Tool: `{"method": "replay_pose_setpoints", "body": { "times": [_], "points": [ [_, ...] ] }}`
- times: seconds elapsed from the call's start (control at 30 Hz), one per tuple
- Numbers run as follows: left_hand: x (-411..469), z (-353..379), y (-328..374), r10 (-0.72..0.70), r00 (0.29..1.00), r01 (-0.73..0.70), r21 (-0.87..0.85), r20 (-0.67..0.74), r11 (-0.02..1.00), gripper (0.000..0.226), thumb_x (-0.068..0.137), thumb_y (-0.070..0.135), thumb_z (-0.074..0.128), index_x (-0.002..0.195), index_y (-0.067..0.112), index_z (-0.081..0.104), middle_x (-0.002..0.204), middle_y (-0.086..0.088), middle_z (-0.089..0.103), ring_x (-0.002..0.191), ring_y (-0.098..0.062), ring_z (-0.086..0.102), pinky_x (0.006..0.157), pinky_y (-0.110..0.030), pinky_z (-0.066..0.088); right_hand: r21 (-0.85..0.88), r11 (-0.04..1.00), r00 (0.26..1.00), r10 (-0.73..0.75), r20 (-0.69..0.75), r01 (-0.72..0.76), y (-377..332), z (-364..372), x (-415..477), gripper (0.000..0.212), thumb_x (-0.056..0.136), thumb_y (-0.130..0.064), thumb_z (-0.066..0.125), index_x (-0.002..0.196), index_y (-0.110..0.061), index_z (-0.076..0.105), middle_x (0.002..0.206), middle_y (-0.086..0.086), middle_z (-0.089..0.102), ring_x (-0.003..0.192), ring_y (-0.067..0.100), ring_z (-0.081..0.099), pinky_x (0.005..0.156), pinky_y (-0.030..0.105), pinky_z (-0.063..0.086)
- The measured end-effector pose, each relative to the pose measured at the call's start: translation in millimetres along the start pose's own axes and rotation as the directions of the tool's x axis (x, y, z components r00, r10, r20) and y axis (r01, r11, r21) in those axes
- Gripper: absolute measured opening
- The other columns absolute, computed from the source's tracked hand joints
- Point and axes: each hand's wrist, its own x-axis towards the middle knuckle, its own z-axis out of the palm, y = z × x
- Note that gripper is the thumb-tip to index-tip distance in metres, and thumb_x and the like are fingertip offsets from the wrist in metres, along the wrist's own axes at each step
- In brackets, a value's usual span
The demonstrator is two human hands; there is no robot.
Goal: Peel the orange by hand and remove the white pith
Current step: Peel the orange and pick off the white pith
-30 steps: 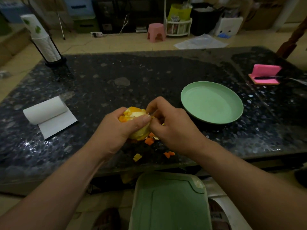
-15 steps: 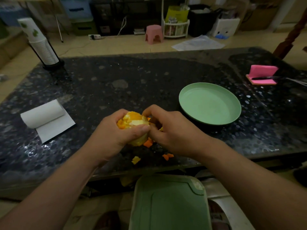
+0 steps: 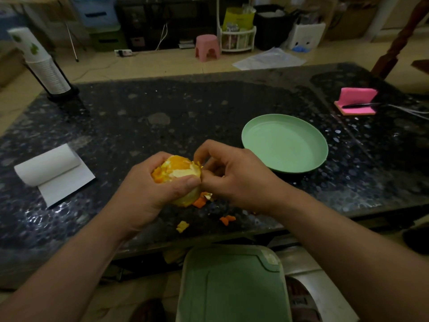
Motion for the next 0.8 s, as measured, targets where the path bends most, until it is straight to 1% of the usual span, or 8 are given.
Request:
{"method": "replay_pose_setpoints", "body": {
  "times": [0.17, 0.3, 0.47, 0.53, 0.57, 0.6, 0.67, 0.8],
  "points": [
    [0.7, -2.4, -1.2, 0.002, 1.000, -0.002, -0.027, -0.020, 1.000, 0.064, 0.056, 0.052, 0.088, 0.108, 0.017, 0.072, 0.093, -0.009, 0.075, 0.083, -0.021, 0.073, 0.069, -0.030, 0.062, 0.088, 0.994, 0.996, 0.051, 0.074, -0.057, -5.3, -4.8, 0.5, 0.016, 0.098, -0.022, 0.075, 0.104, -0.029, 0.062, 0.092, 0.005, 0.075, 0.080, 0.026, 0.076, 0.070, 0.051, 0.065],
    [-1.9, -0.8, 2.4, 0.005, 1.000, -0.005, -0.012, 0.013, 1.000, 0.064, 0.057, 0.051, 0.088, 0.108, 0.016, 0.072, 0.093, -0.008, 0.076, 0.082, -0.018, 0.074, 0.066, -0.026, 0.060, 0.181, 0.975, 0.988, 0.109, 0.113, -0.128, -8.6, -5.6, 0.1, 0.019, 0.095, -0.014, 0.078, 0.104, -0.019, 0.062, 0.092, 0.012, 0.075, 0.083, 0.033, 0.076, 0.069, 0.042, 0.067],
    [-2.0, -1.4, 2.7, 0.004, 0.999, -0.005, 0.023, 0.035, 1.000, 0.054, 0.058, 0.055, 0.089, 0.102, 0.027, 0.074, 0.095, -0.004, 0.076, 0.085, -0.018, 0.075, 0.068, -0.027, 0.060, 0.172, 0.977, 0.991, 0.115, 0.072, -0.126, -5.0, 0.8, -1.0, 0.015, 0.094, -0.007, 0.074, 0.099, -0.013, 0.060, 0.090, 0.015, 0.074, 0.081, 0.035, 0.076, 0.071, 0.051, 0.066],
    [-1.6, -0.8, 3.6, 0.011, 1.000, -0.012, 0.021, 0.025, 1.000, 0.057, 0.057, 0.054, 0.087, 0.104, 0.024, 0.074, 0.093, -0.004, 0.076, 0.082, -0.017, 0.074, 0.066, -0.026, 0.060, 0.176, 0.976, 0.992, 0.120, 0.036, -0.124, -2.8, 4.1, -1.0, 0.015, 0.093, -0.004, 0.071, 0.092, -0.008, 0.057, 0.081, 0.008, 0.070, 0.072, 0.029, 0.074, 0.064, 0.042, 0.065],
    [-1.3, -1.2, 4.2, 0.017, 1.000, -0.017, 0.010, 0.009, 1.000, 0.060, 0.057, 0.053, 0.087, 0.105, 0.020, 0.073, 0.091, -0.004, 0.076, 0.080, -0.016, 0.074, 0.065, -0.025, 0.059, 0.183, 0.976, 0.993, 0.116, 0.004, -0.115, -1.6, 6.3, -0.6, 0.018, 0.093, -0.003, 0.071, 0.087, -0.007, 0.055, 0.074, 0.004, 0.064, 0.069, 0.026, 0.072, 0.062, 0.041, 0.064],
    [-0.8, -1.8, 5.3, 0.022, 1.000, -0.022, 0.003, -0.008, 1.000, 0.062, 0.057, 0.053, 0.086, 0.106, 0.017, 0.072, 0.089, -0.004, 0.076, 0.078, -0.015, 0.073, 0.064, -0.025, 0.059, 0.196, 0.975, 0.994, 0.108, -0.028, -0.101, -0.6, 8.2, 0.2, 0.020, 0.093, -0.005, 0.071, 0.084, -0.006, 0.052, 0.072, 0.003, 0.059, 0.069, 0.028, 0.072, 0.062, 0.045, 0.065],
    [0.0, -5.0, 7.1, 0.042, 0.999, -0.041, 0.039, -0.026, 0.998, 0.062, 0.058, 0.054, 0.085, 0.106, 0.017, 0.071, 0.088, -0.004, 0.075, 0.078, -0.014, 0.072, 0.064, -0.025, 0.059, 0.212, 0.973, 0.994, 0.102, -0.044, -0.090, 0.5, 9.7, 1.7, 0.019, 0.093, -0.013, 0.072, 0.089, -0.011, 0.054, 0.077, 0.003, 0.065, 0.076, 0.036, 0.074, 0.068, 0.057, 0.064],
    [-3.6, -6.5, 10.1, 0.061, 0.998, -0.062, 0.131, 0.013, 0.989, 0.056, 0.061, 0.050, 0.089, 0.107, 0.023, 0.070, 0.092, 0.002, 0.075, 0.078, -0.008, 0.072, 0.064, -0.020, 0.057, 0.084, 0.994, 0.998, 0.065, -0.023, -0.062, -1.1, 5.1, 0.0, 0.017, 0.096, -0.019, 0.073, 0.106, -0.025, 0.061, 0.090, 0.004, 0.075, 0.078, 0.021, 0.076, 0.069, 0.050, 0.064]
  ]
}}
